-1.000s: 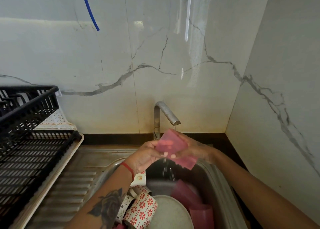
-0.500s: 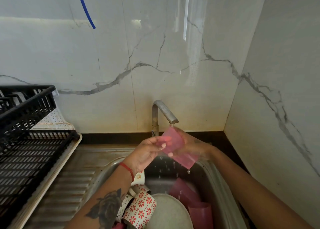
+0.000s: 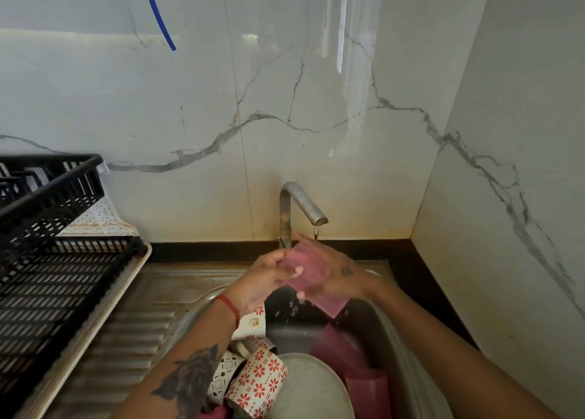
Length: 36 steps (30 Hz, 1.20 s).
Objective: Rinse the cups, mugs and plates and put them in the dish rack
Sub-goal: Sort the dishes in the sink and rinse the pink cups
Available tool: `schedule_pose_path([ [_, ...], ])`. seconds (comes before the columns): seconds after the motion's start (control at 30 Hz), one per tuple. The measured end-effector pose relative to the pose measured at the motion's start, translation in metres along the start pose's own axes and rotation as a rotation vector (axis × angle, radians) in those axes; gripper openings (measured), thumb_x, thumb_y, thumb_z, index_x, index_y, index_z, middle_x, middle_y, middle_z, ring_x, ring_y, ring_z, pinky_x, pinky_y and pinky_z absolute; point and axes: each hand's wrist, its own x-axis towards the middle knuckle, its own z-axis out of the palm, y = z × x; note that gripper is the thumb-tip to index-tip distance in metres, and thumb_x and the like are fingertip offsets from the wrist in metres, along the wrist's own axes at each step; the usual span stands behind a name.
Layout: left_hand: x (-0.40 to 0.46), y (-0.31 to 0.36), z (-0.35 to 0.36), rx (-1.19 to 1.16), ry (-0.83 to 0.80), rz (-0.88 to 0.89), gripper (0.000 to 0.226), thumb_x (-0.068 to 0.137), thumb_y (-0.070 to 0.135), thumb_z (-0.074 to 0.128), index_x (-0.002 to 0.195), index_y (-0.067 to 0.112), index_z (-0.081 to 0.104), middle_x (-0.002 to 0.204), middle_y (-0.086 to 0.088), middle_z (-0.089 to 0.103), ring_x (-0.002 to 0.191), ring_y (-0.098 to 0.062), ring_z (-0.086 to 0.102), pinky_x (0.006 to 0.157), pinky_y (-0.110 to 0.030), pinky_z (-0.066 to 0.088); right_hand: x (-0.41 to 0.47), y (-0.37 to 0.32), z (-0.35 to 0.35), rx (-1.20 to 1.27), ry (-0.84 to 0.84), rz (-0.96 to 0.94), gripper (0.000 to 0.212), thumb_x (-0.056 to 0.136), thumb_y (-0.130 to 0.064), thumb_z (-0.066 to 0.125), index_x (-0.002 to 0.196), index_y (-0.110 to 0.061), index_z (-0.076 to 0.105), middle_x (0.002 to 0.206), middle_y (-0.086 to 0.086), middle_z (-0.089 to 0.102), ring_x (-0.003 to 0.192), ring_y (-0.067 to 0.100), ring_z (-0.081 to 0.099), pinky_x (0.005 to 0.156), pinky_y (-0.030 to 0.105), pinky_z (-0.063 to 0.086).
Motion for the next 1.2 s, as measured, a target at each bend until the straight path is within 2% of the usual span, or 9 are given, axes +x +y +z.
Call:
schedule_pose_path([
  [0.17, -0.003, -0.007, 0.000, -0.310, -0.059, 0.047, 0.036, 0.079, 0.001, 0.062, 0.113, 0.009, 0.056, 0.103, -0.005, 0.070, 0.099, -0.018, 0.066, 0.082, -0.027, 0.055, -0.013, 0.016, -0.016, 0.949, -0.237, 0.160, 0.099, 0.057, -0.039, 0.087, 0.141, -0.026, 0.037, 0.134, 0.017, 0.048, 0.111, 0.037, 0.058, 0.084, 0.045, 0.055],
  [0.3, 0.000, -0.018, 0.011, -0.528, 0.129, -0.011, 0.052, 0.076, 0.024, 0.074, 0.123, 0.017, 0.054, 0.118, -0.013, 0.063, 0.107, -0.033, 0.063, 0.081, -0.046, 0.056, -0.017, 0.019, -0.003, 1.255, 0.037, 0.211, 0.072, 0.073, -0.039, 0.075, 0.132, -0.006, 0.049, 0.130, 0.022, 0.053, 0.112, 0.036, 0.060, 0.081, 0.044, 0.057],
  [0.47, 0.008, -0.027, 0.044, -0.764, 0.254, -0.207, 0.058, 0.080, 0.031, 0.073, 0.128, 0.012, 0.048, 0.125, -0.023, 0.056, 0.108, -0.040, 0.061, 0.071, -0.049, 0.057, -0.015, -0.013, 0.022, 0.493, 0.317, 0.351, 0.072, 0.085, -0.061, 0.052, 0.145, -0.027, 0.033, 0.138, 0.004, 0.047, 0.119, 0.025, 0.052, 0.098, 0.047, 0.048],
  [0.57, 0.016, -0.026, 0.053, -0.849, 0.340, -0.187, 0.053, 0.085, 0.030, 0.068, 0.132, 0.012, 0.052, 0.120, -0.019, 0.059, 0.102, -0.034, 0.062, 0.068, -0.044, 0.057, -0.024, -0.018, 0.037, 0.112, 0.477, 0.166, 0.073, 0.092, -0.062, 0.031, 0.152, -0.029, 0.007, 0.160, 0.000, 0.010, 0.146, 0.022, 0.016, 0.117, 0.041, 0.021],
  [0.73, 0.022, -0.019, 0.063, -0.886, 0.326, -0.310, 0.049, 0.098, 0.047, 0.042, 0.121, 0.005, 0.056, 0.084, -0.021, 0.073, 0.092, -0.033, 0.063, 0.070, -0.040, 0.048, -0.037, -0.005, 0.049, -0.552, 0.398, -0.038, 0.065, 0.092, -0.060, 0.001, 0.140, -0.026, -0.027, 0.148, -0.005, -0.037, 0.138, 0.011, -0.034, 0.113, 0.030, -0.023],
  [0.9, 0.021, -0.022, 0.061, -0.929, 0.360, -0.350, 0.052, 0.098, 0.046, 0.043, 0.121, -0.001, 0.049, 0.105, -0.028, 0.063, 0.097, -0.039, 0.060, 0.080, -0.047, 0.049, -0.052, 0.021, 0.043, -0.598, 0.262, -0.242, 0.066, 0.093, -0.063, 0.000, 0.147, -0.027, -0.013, 0.156, -0.009, -0.017, 0.143, 0.004, -0.020, 0.116, 0.025, -0.017],
  [1.0, 0.023, -0.026, 0.059, -0.982, 0.392, -0.300, 0.048, 0.099, 0.042, 0.044, 0.125, 0.001, 0.043, 0.120, -0.029, 0.054, 0.108, -0.040, 0.057, 0.094, -0.050, 0.047, -0.057, 0.033, 0.031, -0.687, 0.263, -0.149, 0.062, 0.096, -0.059, 0.004, 0.146, -0.027, -0.012, 0.154, -0.009, -0.017, 0.141, 0.005, -0.025, 0.118, 0.031, -0.013],
  [1.1, 0.025, -0.028, 0.061, -0.931, 0.379, -0.318, 0.052, 0.099, 0.047, 0.040, 0.124, 0.002, 0.049, 0.103, -0.025, 0.065, 0.091, -0.036, 0.063, 0.071, -0.044, 0.052, -0.048, 0.019, 0.038, -0.737, 0.373, -0.155, 0.063, 0.101, -0.051, 0.021, 0.149, -0.019, -0.004, 0.157, 0.000, -0.008, 0.146, 0.019, -0.013, 0.119, 0.040, -0.008],
  [1.2, 0.023, -0.028, 0.060, -0.893, 0.382, -0.332, 0.053, 0.099, 0.048, 0.040, 0.126, 0.004, 0.053, 0.097, -0.024, 0.068, 0.091, -0.035, 0.064, 0.068, -0.044, 0.049, -0.047, 0.008, 0.051, -0.651, 0.532, -0.333, 0.059, 0.097, -0.043, 0.036, 0.146, -0.011, 0.025, 0.152, 0.010, 0.030, 0.143, 0.024, 0.021, 0.118, 0.039, 0.011],
])
